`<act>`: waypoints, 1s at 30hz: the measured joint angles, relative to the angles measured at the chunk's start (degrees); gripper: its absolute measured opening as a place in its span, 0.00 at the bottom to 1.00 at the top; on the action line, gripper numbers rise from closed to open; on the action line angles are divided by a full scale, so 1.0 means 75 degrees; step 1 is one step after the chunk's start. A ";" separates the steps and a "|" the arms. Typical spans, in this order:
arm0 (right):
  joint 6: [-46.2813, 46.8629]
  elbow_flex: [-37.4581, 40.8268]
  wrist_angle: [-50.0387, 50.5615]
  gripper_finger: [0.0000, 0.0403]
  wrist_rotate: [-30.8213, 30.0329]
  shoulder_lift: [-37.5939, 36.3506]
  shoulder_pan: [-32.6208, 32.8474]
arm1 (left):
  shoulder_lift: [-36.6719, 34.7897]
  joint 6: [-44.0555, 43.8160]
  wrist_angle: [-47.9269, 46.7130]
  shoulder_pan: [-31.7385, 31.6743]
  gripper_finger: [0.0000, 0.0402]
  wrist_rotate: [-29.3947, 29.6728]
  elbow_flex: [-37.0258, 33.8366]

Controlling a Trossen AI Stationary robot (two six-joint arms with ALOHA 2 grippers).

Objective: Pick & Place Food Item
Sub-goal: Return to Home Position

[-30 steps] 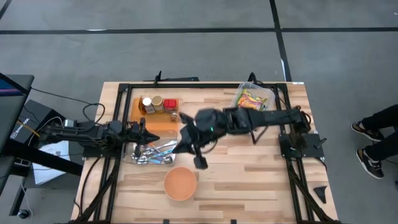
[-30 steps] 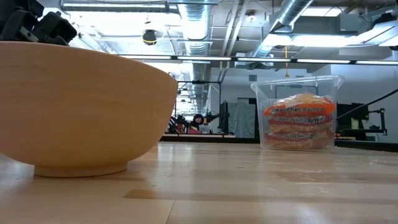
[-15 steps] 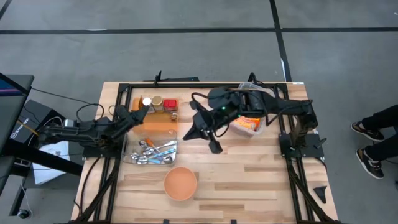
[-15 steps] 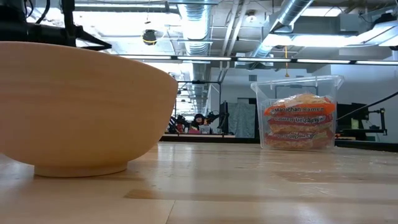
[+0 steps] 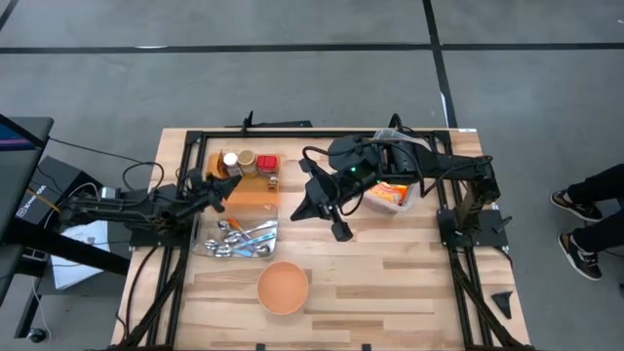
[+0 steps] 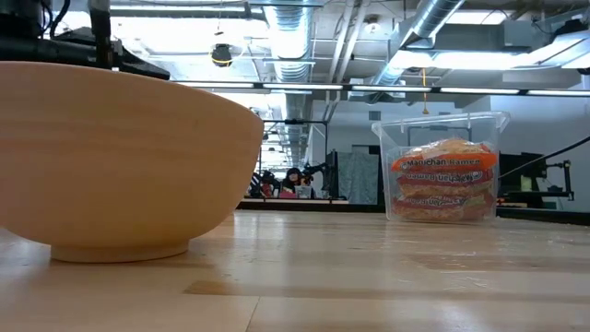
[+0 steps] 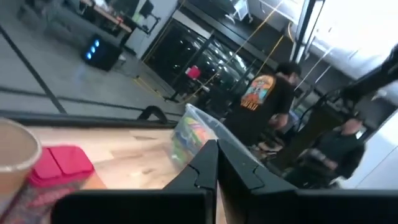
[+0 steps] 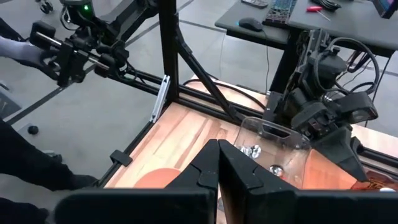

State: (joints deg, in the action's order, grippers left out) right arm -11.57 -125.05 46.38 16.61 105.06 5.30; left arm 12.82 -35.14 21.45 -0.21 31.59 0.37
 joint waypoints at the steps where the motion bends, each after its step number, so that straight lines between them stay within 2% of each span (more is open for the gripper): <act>1: 0.0000 0.0000 -0.0003 0.00 0.0005 0.0000 -0.0003 | 0.0000 0.0251 -0.0003 0.0000 0.00 0.0001 0.0000; 6: 0.0000 0.0000 -0.0010 0.00 0.0005 0.0000 0.0023 | 0.0122 0.2972 -0.0042 -0.0003 0.00 0.0001 -0.0001; 10: 0.0110 0.0000 0.0002 0.00 0.0008 0.0027 0.0131 | 0.0433 0.4300 -0.0104 -0.0003 0.00 0.0004 -0.0001; 18: 0.0352 0.0003 0.0384 0.00 -0.0015 0.0029 0.0250 | 0.0902 0.4950 0.0032 0.0006 0.00 -0.0058 -0.0001; 20: 0.0402 0.0003 0.0378 0.00 -0.0018 0.0029 0.0283 | 0.1022 0.5732 -0.0004 0.0041 0.00 -0.0865 -0.0001; 22: 0.0411 0.0003 0.0361 0.00 -0.0018 0.0029 0.0289 | 0.1118 0.6619 0.0000 0.0046 0.00 -0.2418 -0.0001; 24: 0.0466 0.0003 0.0316 0.00 -0.0018 0.0029 0.0291 | 0.1166 0.6756 0.0001 0.0018 0.00 -0.3346 -0.0001; 30: 0.0315 0.0003 0.0232 0.00 0.0383 0.0029 0.0237 | 0.1163 0.5402 0.0006 0.0017 0.00 -0.3475 -0.0001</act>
State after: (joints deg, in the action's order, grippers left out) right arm -9.21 -125.03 48.12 19.48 105.27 7.08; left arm 21.54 5.37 21.49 -0.08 5.52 0.36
